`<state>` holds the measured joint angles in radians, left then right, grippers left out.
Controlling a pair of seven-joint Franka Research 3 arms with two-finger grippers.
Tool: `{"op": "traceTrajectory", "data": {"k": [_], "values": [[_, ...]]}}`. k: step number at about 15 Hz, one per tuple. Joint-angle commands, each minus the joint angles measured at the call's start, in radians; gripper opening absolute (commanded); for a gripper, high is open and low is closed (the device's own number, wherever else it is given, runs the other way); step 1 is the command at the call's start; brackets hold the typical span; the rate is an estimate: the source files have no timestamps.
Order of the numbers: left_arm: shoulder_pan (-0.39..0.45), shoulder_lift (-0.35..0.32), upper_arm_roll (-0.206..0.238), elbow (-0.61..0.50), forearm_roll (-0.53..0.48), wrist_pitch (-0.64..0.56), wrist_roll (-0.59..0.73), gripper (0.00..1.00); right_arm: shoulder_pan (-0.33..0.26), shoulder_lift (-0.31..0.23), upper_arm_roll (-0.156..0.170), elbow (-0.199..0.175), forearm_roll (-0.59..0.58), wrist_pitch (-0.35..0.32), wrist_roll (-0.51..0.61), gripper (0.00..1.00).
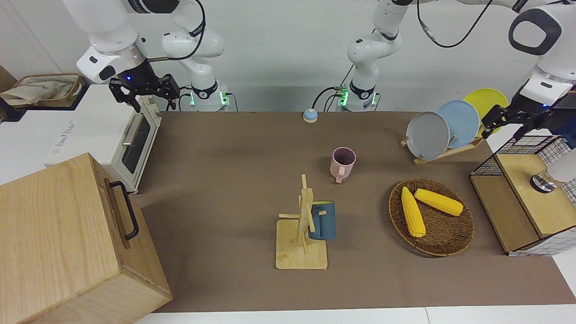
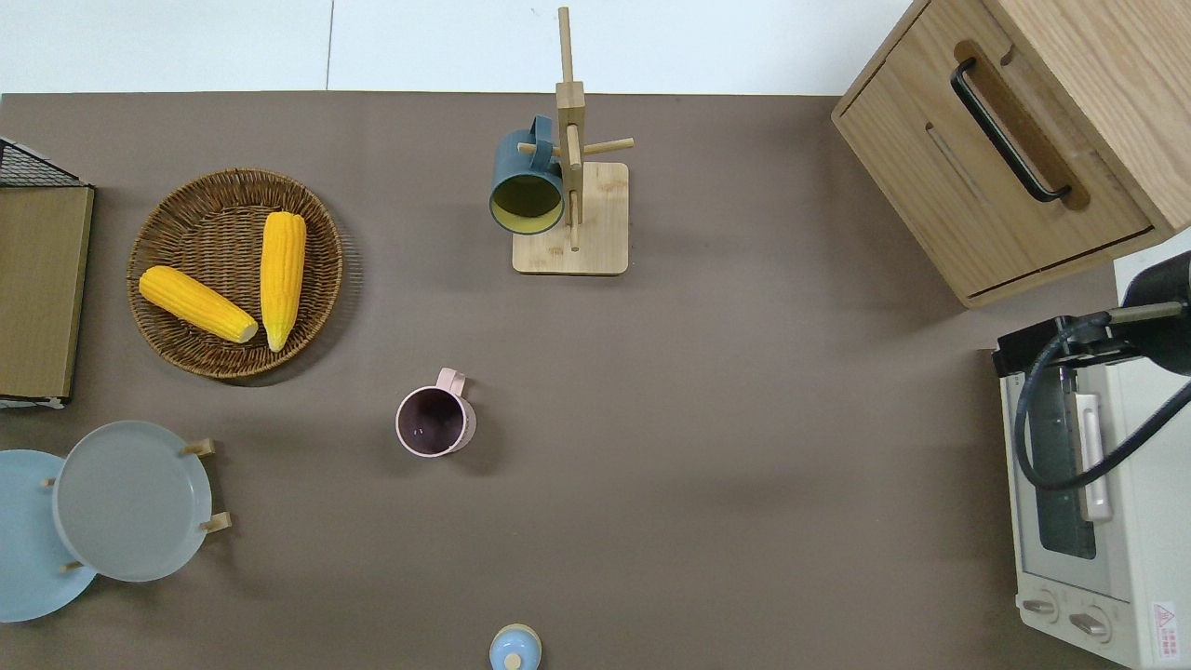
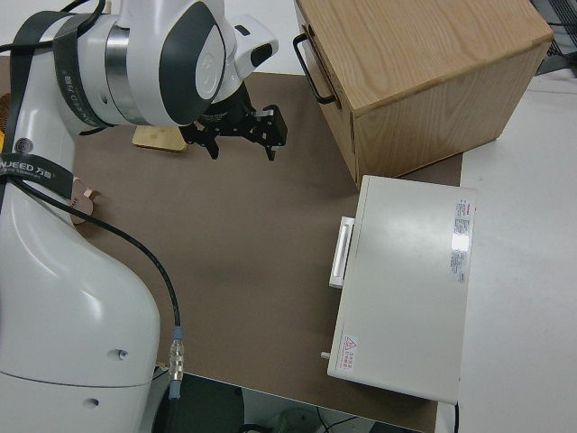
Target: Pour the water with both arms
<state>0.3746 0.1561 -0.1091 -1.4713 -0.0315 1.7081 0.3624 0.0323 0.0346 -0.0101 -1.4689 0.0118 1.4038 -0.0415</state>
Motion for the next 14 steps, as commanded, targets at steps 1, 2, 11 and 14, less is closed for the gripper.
{"op": "traceTrajectory", "data": {"k": [1, 2, 11, 14], "values": [[-0.124, -0.01, 0.025, -0.003, 0.025, -0.06, -0.083, 1.0, -0.003, -0.008, 0.001, -0.001, 0.005, -0.005, -0.017, 0.992], [-0.169, -0.01, 0.051, 0.0, 0.024, -0.085, -0.109, 1.0, -0.003, -0.008, 0.001, -0.001, 0.005, -0.005, -0.017, 0.992], [-0.606, -0.047, 0.387, 0.0, -0.01, -0.166, -0.141, 1.0, -0.003, -0.008, 0.001, -0.001, 0.005, -0.005, -0.017, 0.992], [-0.655, -0.055, 0.414, 0.0, -0.012, -0.177, -0.145, 1.0, -0.003, -0.008, 0.001, -0.001, 0.005, -0.005, -0.017, 0.992]]}}
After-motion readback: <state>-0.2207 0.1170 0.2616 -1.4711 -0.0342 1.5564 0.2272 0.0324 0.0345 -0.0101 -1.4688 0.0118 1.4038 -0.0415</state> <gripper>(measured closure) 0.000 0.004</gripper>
